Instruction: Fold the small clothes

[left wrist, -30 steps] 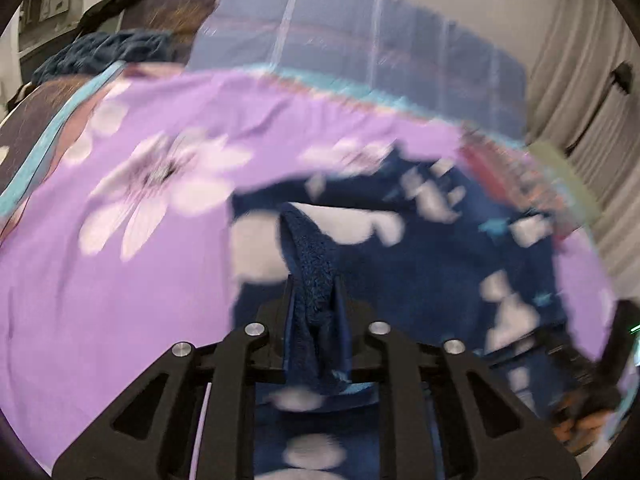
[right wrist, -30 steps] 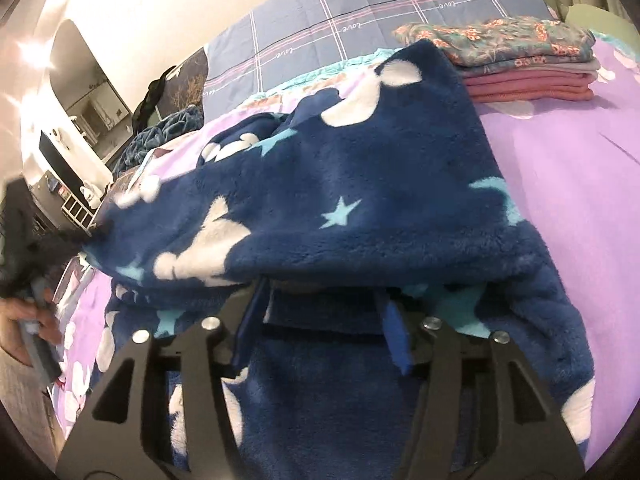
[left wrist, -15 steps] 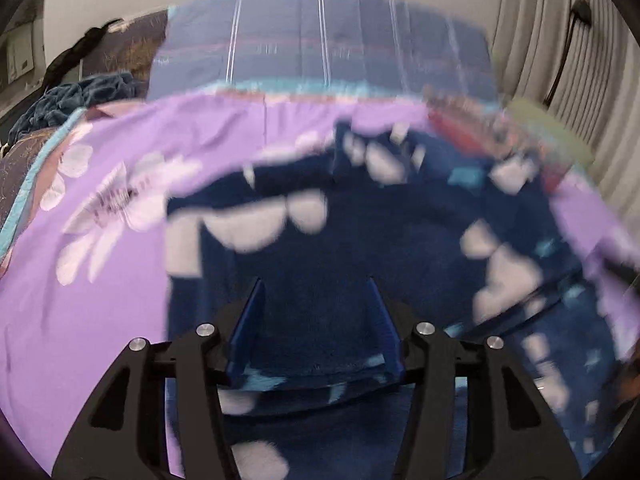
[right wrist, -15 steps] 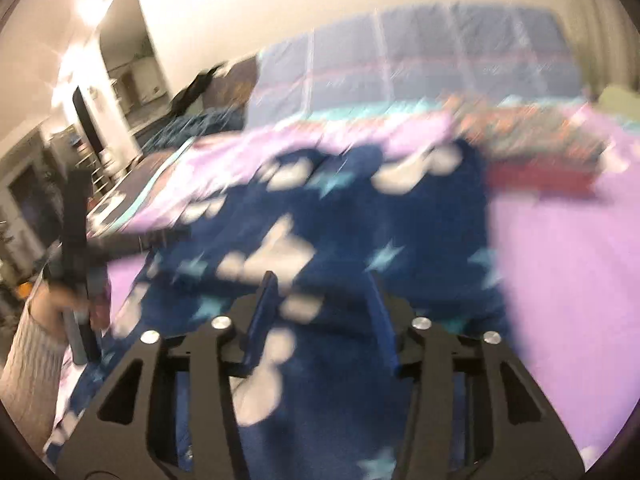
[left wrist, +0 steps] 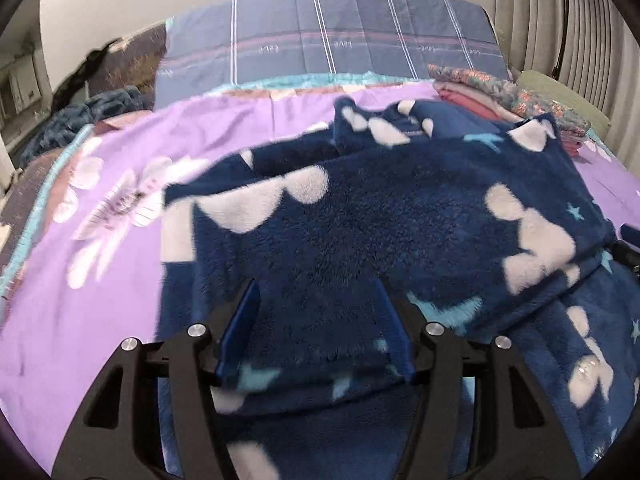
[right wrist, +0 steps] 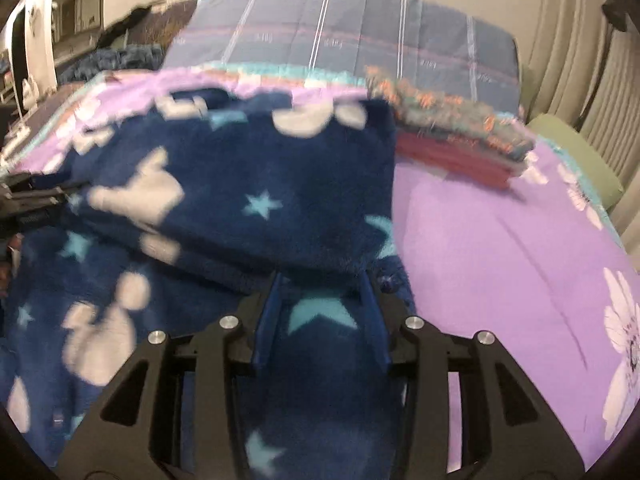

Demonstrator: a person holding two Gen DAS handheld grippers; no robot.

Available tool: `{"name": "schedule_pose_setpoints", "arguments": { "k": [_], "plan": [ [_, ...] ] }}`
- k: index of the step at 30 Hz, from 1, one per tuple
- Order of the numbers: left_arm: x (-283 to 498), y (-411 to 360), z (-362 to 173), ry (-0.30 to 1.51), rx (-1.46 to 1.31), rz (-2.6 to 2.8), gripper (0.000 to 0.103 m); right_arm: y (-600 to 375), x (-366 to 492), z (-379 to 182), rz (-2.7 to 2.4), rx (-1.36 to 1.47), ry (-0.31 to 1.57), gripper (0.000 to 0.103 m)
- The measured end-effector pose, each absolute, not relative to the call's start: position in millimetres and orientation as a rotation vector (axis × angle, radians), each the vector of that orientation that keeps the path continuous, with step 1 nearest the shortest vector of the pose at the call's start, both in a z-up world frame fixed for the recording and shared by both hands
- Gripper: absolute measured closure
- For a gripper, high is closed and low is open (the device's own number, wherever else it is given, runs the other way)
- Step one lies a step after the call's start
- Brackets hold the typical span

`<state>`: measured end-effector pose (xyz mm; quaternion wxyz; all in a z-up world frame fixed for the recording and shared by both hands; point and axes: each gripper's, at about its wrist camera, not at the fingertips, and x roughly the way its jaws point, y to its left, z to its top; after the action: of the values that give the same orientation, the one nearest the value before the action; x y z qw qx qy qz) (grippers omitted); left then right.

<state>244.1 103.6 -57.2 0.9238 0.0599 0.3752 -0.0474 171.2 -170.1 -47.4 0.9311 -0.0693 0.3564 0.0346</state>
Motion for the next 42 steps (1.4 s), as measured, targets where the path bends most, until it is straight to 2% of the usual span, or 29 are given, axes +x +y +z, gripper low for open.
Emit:
{"name": "schedule_pose_setpoints", "arguments": {
  "k": [2, 4, 6, 10, 12, 16, 20, 24, 25, 27, 29, 31, 36, 39, 41, 42],
  "plan": [
    [223.6, 103.6, -40.8, 0.702, 0.120, -0.103, 0.037, -162.5, 151.5, -33.5, 0.057, -0.195, 0.660, 0.050],
    [206.3, 104.1, -28.0, 0.662, 0.112, -0.104, 0.034, -156.3, 138.2, -19.5, 0.043, -0.230, 0.612, 0.047],
    [191.8, 104.8, -20.8, 0.652, 0.097, -0.113, 0.023, -154.8, 128.7, -6.4, 0.042, -0.230, 0.579, 0.045],
    [155.6, 100.2, -16.4, 0.652, 0.144, -0.138, 0.021, -157.2, 107.9, 10.3, 0.051, -0.201, 0.539, 0.044],
    [142.4, 99.8, -15.5, 0.648, 0.163, -0.135, 0.018, -156.3, 96.5, 16.8, 0.052, -0.198, 0.526, 0.043],
    [115.5, 105.6, -14.9, 0.655, 0.104, -0.146, 0.016, -156.2, 80.8, 22.4, 0.051, -0.195, 0.517, 0.041],
    [90.5, 99.4, -15.7, 0.655, 0.107, -0.166, 0.016, -160.8, 64.9, 17.9, 0.108, -0.179, 0.539, 0.036],
    [64.7, 94.8, -15.6, 0.659, 0.101, -0.189, 0.016, -167.9, 40.4, 0.4, 0.236, -0.130, 0.606, 0.036],
    [56.5, 94.0, -16.3, 0.660, 0.106, -0.191, 0.015, -169.0, 33.5, -4.9, 0.283, -0.110, 0.632, 0.038],
    [43.4, 92.7, -19.2, 0.657, 0.131, -0.177, 0.012, -171.1, 19.0, -16.7, 0.402, -0.046, 0.701, 0.052],
    [33.8, 92.5, -22.0, 0.658, 0.149, -0.160, 0.011, -169.7, 7.7, -26.5, 0.506, 0.022, 0.775, 0.073],
    [26.0, 96.6, -22.5, 0.658, 0.131, -0.159, 0.011, -164.4, -5.8, -35.4, 0.628, 0.112, 0.848, 0.078],
    [12.4, 111.3, -17.7, 0.638, 0.069, -0.130, 0.011, -132.1, -33.6, -52.9, 0.847, 0.190, 0.983, 0.078],
    [4.7, 119.3, -13.6, 0.622, 0.048, -0.116, 0.010, -111.9, -42.1, -64.4, 0.887, 0.183, 1.048, 0.070],
    [-0.5, 124.3, -11.3, 0.607, 0.044, -0.102, 0.009, -101.7, -43.7, -69.8, 0.916, 0.192, 1.066, 0.052],
    [-2.4, 126.6, -11.0, 0.603, 0.041, -0.099, 0.009, -96.0, -43.8, -71.8, 0.936, 0.203, 1.067, 0.048]
  ]
}}
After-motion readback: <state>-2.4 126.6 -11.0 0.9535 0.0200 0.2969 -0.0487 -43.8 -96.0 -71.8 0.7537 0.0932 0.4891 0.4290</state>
